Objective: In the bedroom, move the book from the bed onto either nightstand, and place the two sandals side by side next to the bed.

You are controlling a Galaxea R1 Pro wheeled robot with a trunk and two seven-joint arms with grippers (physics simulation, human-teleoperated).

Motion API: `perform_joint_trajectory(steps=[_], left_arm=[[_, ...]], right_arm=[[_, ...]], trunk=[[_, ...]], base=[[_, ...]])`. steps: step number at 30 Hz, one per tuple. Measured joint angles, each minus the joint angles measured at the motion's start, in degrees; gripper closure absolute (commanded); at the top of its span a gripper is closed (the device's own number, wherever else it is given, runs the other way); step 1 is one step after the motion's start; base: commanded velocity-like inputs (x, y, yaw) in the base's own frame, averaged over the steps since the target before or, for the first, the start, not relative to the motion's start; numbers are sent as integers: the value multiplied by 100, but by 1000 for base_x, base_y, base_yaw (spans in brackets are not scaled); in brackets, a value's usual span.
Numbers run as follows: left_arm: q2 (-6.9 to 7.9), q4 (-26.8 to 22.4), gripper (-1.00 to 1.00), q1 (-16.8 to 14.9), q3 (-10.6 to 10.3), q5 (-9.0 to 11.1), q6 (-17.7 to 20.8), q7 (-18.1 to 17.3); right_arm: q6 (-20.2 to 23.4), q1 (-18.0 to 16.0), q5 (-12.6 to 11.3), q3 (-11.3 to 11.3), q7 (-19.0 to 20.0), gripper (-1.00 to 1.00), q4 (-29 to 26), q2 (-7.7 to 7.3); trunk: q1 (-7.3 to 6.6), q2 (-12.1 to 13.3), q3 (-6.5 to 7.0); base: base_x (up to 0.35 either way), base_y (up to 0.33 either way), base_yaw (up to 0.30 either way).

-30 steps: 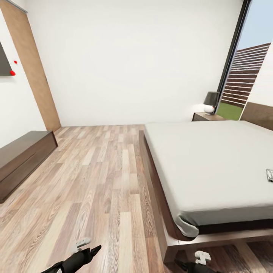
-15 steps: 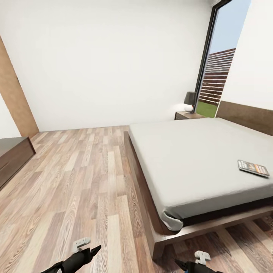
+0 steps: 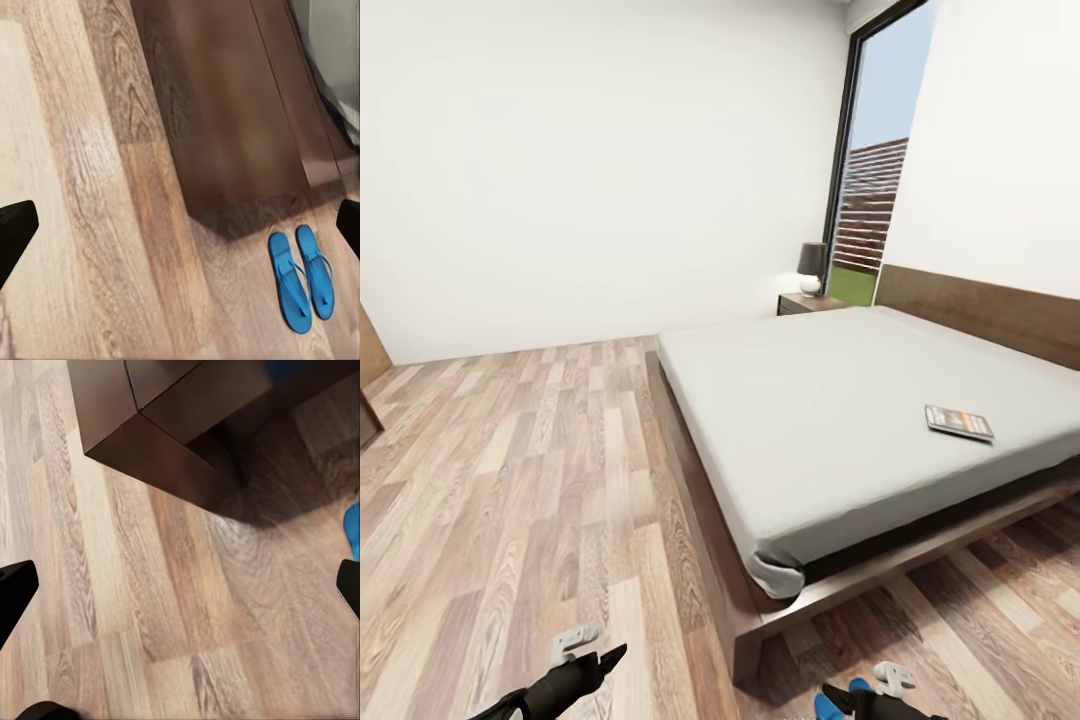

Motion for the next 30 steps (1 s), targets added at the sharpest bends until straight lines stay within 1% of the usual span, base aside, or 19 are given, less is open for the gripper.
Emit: perform_joint_trajectory(steps=[30], left_arm=[[0,6,-100,0,-3,3,-22,-2]], right_arm=[[0,0,0,0,0,-100,0,-4]], trunk=[[0,0,98]], base=[[0,0,-282]])
